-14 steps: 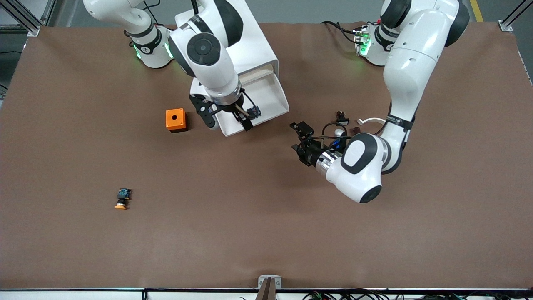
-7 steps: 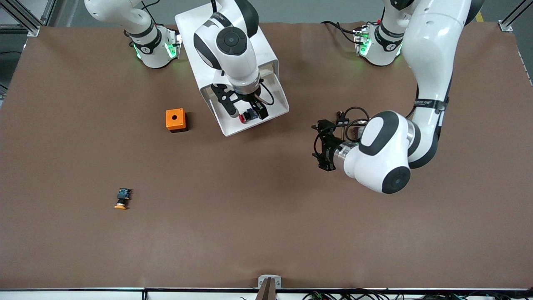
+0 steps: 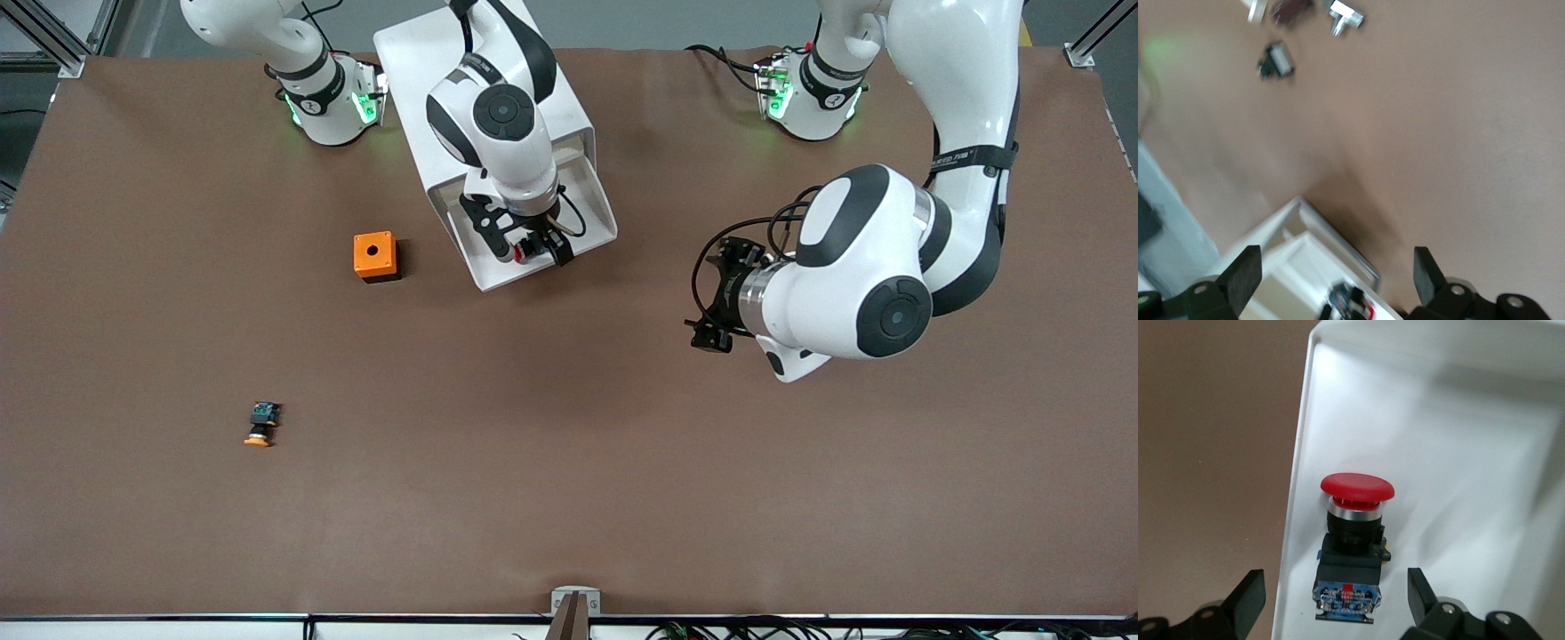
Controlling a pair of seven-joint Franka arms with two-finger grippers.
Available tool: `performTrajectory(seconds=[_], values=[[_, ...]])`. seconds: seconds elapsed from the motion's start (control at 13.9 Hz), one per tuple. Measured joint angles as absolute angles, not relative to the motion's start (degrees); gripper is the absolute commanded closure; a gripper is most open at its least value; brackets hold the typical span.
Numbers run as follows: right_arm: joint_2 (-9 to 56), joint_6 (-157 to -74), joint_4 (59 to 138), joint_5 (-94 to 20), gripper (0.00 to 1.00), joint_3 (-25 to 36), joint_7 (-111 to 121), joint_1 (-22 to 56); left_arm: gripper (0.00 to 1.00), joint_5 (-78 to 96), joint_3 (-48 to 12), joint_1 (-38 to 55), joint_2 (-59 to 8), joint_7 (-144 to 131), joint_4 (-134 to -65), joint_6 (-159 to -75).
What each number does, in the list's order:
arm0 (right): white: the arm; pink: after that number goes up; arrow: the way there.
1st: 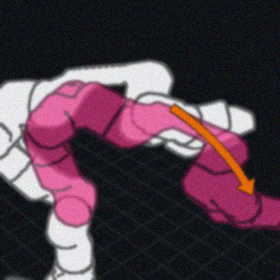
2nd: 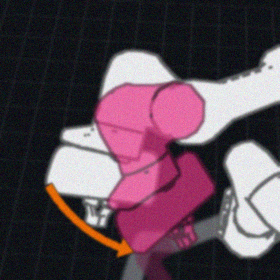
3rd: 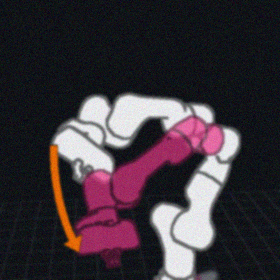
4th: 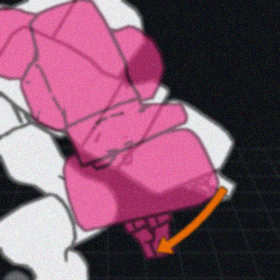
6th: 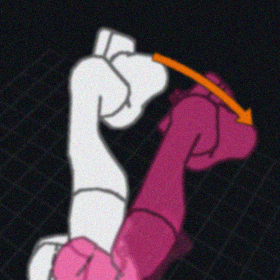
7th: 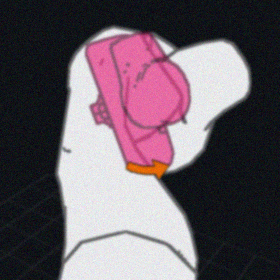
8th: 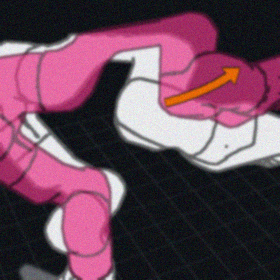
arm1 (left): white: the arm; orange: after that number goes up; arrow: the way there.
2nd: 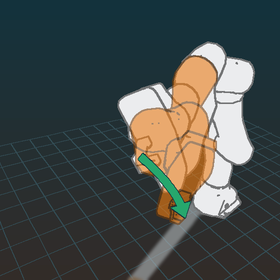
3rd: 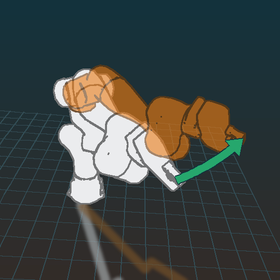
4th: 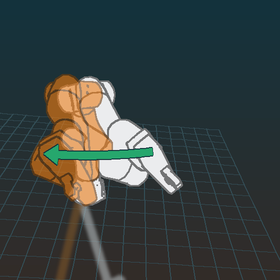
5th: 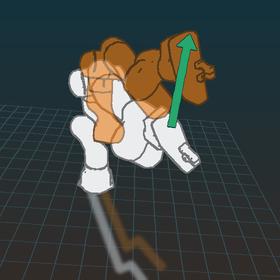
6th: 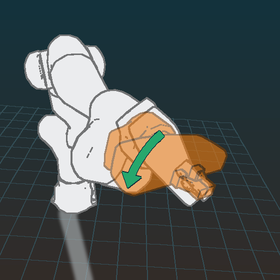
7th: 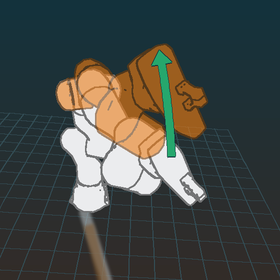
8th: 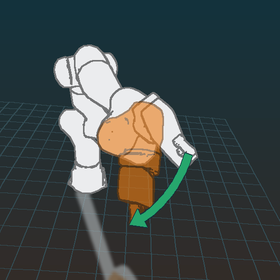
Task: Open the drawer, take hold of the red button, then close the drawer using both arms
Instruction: 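Grasp the red button with the right gripper while the left gripper withdraws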
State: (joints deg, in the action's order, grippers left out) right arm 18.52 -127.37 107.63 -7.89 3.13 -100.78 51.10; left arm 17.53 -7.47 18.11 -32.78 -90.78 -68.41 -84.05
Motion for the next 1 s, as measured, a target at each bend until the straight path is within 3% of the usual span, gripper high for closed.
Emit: performTrajectory(seconds=[0.29,0.5,0.79,1.0], values=[[18.5,-127.34,107.42,-7.89,0.37,3.13,-100.74,51.1,0.0,11.27,-7.69,19.09,-31.97,-78.0,-68.39,-86.64],[18.48,-127.09,107.41,-7.87,0.57,3.13,-100.35,51.1,0.0,7.02,-7.95,20.15,-31.59,-75.82,-68.67,-90.53],[18.21,-125.68,107.16,-7.83,1.0,3.13,-98.27,51.1,0.0,-0.81,-8.44,24.15,-32.02,-75.4,-70.73,-94.1],[17.72,-123.29,105.68,-7.81,1.0,3.41,-93.63,51.07,0.0,-1.3,-8.54,24.91,-32.57,-73.39,-71.05,-96.11]])
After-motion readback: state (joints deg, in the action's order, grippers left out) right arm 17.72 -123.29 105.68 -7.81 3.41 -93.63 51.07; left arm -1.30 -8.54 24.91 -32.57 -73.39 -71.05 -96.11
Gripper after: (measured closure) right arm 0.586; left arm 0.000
